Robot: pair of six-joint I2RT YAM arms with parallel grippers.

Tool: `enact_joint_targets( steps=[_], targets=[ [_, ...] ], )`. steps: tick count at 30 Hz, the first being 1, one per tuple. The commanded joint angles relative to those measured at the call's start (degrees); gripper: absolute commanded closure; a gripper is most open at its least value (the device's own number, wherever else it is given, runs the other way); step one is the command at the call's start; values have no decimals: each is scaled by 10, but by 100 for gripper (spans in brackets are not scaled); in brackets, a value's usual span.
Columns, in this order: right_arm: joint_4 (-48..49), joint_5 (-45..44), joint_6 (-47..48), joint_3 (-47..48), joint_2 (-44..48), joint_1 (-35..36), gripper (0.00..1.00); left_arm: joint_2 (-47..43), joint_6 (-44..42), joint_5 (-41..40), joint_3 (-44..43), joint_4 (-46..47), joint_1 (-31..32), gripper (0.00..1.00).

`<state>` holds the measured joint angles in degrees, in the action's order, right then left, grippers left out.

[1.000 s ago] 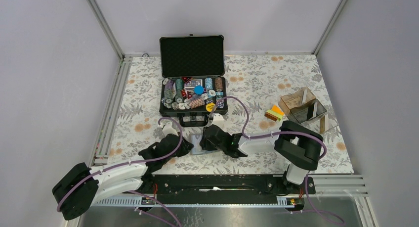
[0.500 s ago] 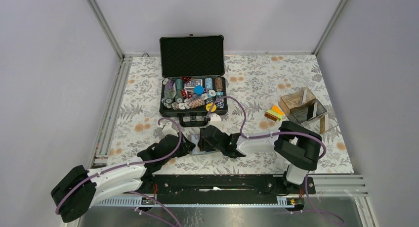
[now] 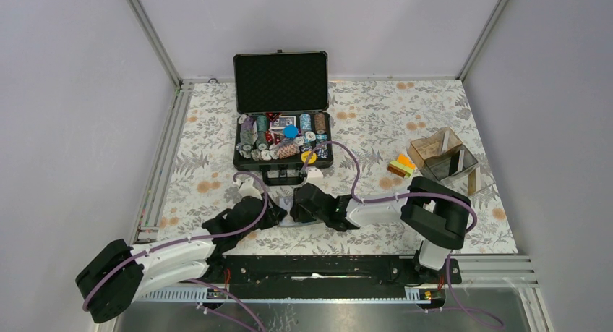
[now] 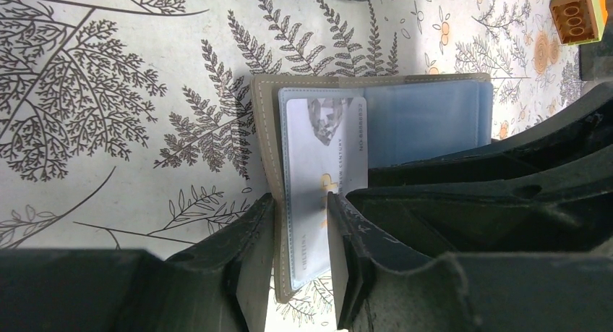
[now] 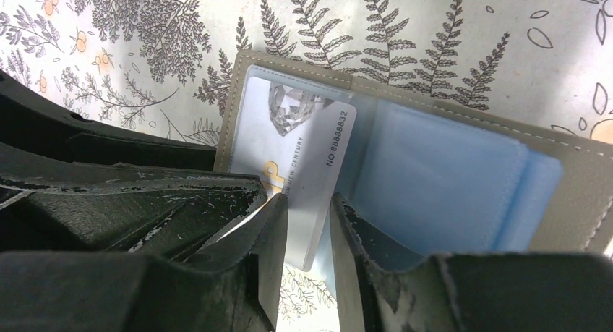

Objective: Put the credit cards into the card holder
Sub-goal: Insert the credit card into the card holder.

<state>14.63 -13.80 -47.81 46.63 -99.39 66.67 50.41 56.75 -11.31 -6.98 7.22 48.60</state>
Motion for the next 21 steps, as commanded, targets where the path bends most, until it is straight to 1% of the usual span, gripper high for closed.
enact_joint_targets(
  steps=[1, 3, 5, 11, 15, 17, 21],
  targets=[
    [13, 19, -3, 17, 4, 8, 62, -3, -8, 15, 0, 11, 0, 67],
    [3, 8, 3, 15, 17, 8, 57, -5, -8, 8, -6, -4, 0, 66],
    [-16, -9, 14, 16, 37, 7, 53, -6, -6, 2, -12, -20, -2, 63],
    [-79, -43, 49, 21, 103, 7, 38, -32, -9, -2, -24, -68, -24, 43],
    [-113, -47, 76, 24, 146, 8, 33, -77, -22, 12, -28, -71, -33, 30],
    [-140, -61, 91, 33, 167, 6, 29, -97, -30, 16, -37, -93, -35, 23],
    [-216, -86, 124, 54, 206, -6, 24, -116, -56, 23, -67, -123, -38, 13]
  ],
)
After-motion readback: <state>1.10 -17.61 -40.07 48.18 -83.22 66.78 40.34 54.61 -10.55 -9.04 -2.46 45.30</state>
